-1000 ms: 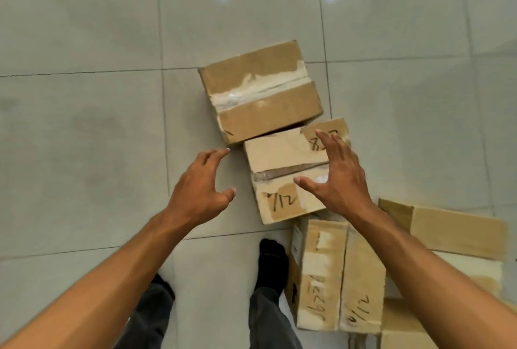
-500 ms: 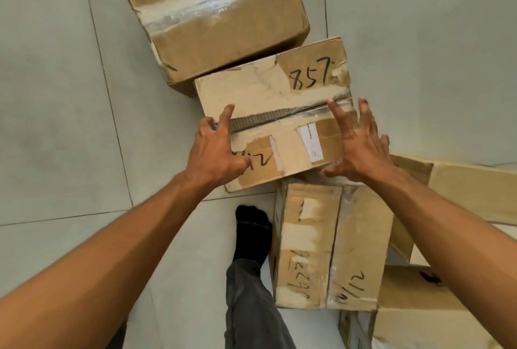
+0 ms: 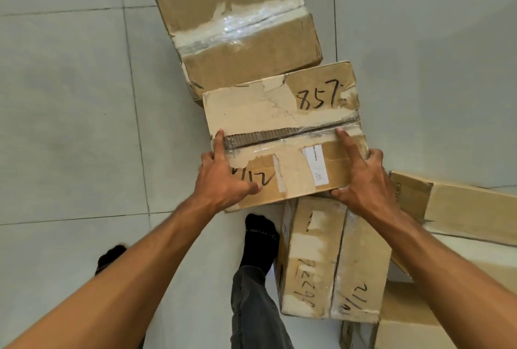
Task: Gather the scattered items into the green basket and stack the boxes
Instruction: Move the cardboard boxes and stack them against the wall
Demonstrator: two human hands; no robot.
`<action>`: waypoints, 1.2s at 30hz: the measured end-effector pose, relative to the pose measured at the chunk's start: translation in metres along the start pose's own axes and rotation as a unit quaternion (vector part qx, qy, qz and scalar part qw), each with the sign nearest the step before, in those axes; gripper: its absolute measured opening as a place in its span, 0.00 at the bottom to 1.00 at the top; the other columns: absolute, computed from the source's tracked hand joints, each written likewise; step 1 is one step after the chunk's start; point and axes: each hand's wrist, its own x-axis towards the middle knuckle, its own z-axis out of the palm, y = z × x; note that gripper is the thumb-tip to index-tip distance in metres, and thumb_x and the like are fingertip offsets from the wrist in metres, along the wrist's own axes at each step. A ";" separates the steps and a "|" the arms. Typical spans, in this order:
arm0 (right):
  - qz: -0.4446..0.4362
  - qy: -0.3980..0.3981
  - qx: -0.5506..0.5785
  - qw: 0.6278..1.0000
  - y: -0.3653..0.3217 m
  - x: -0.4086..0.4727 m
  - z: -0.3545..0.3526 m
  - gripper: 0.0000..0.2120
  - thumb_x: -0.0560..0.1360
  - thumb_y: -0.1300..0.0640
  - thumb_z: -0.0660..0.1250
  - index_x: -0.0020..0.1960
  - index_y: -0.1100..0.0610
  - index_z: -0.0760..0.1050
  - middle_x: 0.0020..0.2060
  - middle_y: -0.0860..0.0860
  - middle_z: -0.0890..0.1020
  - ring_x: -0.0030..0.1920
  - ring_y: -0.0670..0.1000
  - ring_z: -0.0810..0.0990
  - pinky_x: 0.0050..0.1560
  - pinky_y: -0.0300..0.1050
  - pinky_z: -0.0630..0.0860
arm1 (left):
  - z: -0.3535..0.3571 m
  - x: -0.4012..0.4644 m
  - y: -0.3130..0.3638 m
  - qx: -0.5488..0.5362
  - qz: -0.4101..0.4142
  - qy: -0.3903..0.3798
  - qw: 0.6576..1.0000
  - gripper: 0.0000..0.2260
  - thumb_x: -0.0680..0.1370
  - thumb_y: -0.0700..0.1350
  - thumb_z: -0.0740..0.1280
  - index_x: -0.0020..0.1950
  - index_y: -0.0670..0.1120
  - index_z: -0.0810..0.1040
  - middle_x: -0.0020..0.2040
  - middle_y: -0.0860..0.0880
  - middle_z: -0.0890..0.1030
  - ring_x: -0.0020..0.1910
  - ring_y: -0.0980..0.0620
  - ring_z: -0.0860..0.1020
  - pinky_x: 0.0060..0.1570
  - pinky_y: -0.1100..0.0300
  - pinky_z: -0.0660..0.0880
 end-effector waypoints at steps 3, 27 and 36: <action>-0.021 0.014 0.001 1.000 -0.021 -0.018 -0.015 0.64 0.58 0.51 0.84 0.74 0.25 0.42 0.54 0.54 0.62 0.46 0.55 0.71 0.44 0.57 0.79 | -0.023 -0.026 -0.006 0.038 0.033 0.030 0.998 0.61 0.60 0.57 0.81 0.78 0.60 0.40 0.66 0.44 0.61 0.68 0.42 0.64 0.66 0.48 0.66; -0.349 0.032 -0.009 0.936 -0.522 -0.142 -0.030 0.58 0.59 0.51 0.84 0.76 0.31 0.51 0.60 0.52 0.62 0.53 0.56 0.70 0.51 0.55 0.77 | -0.413 -0.223 -0.234 -0.150 -0.007 0.348 0.925 0.54 0.60 0.53 0.75 0.77 0.64 0.45 0.61 0.54 0.57 0.60 0.56 0.55 0.62 0.58 0.59; -0.528 0.065 -0.009 0.847 -0.792 -0.212 -0.027 0.52 0.62 0.53 0.83 0.78 0.39 0.57 0.66 0.62 0.67 0.63 0.65 0.72 0.56 0.56 0.74 | -0.568 -0.310 -0.350 -0.245 -0.043 0.555 0.794 0.52 0.63 0.51 0.78 0.77 0.65 0.48 0.68 0.50 0.57 0.71 0.45 0.55 0.62 0.53 0.57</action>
